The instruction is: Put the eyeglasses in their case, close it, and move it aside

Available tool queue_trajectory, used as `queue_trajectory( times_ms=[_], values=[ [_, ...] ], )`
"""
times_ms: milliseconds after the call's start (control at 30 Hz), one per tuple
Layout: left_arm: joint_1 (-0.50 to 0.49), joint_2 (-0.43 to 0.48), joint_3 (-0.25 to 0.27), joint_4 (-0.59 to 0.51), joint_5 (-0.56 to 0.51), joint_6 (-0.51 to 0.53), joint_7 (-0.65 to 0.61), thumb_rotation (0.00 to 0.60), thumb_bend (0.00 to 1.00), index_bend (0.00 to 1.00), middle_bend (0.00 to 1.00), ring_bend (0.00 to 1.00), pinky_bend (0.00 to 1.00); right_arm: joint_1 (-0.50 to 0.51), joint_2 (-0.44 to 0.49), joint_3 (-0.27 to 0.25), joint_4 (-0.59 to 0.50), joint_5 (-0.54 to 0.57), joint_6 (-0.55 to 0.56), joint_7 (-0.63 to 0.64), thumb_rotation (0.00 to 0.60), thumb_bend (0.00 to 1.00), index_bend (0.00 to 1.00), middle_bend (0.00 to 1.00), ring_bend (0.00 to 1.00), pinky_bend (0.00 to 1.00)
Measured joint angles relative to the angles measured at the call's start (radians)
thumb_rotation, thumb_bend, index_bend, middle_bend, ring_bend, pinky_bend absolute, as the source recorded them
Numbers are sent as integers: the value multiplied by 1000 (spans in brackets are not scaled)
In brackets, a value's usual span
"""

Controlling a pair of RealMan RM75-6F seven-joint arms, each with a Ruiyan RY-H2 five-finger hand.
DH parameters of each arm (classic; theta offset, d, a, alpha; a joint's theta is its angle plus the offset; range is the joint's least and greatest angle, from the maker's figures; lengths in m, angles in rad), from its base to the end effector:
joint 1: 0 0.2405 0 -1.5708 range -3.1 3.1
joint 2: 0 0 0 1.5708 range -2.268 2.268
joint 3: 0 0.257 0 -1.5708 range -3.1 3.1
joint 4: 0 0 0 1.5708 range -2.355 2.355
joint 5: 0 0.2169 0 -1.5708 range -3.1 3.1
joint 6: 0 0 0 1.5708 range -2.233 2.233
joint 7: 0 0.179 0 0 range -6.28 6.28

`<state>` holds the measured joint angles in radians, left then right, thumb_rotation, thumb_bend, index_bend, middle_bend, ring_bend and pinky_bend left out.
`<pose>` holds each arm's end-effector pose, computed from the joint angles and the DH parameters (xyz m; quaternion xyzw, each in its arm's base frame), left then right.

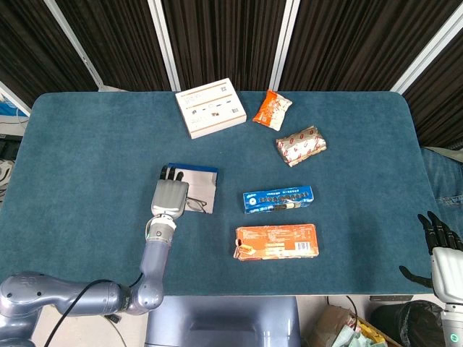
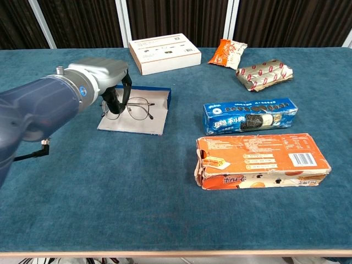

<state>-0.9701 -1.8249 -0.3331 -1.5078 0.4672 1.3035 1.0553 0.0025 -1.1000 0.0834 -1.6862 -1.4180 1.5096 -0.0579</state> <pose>-0.0743 0.3853 -0.0746 -0.7025 -0.3789 -0.2431 0.5512 -0.3263 -0.1959 0.1667 0.5438 -0.4121 0.3659 0.6330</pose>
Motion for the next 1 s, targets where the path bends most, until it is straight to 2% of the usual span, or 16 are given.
queue_trajectory(
  times_ms=[767,1000],
  values=[
    [-121,-196,-91,444,-46,-65,31,600,509,611,200,0,0,-1,5,4,-4,14,-6,14,600,125,46,2,106,161],
    [-149,-241,-125,525,-38,-96,20,600,510,611,200,0,0,0,4,3,-7,17,-9,12,600,127,46,3,106,161]
  ],
)
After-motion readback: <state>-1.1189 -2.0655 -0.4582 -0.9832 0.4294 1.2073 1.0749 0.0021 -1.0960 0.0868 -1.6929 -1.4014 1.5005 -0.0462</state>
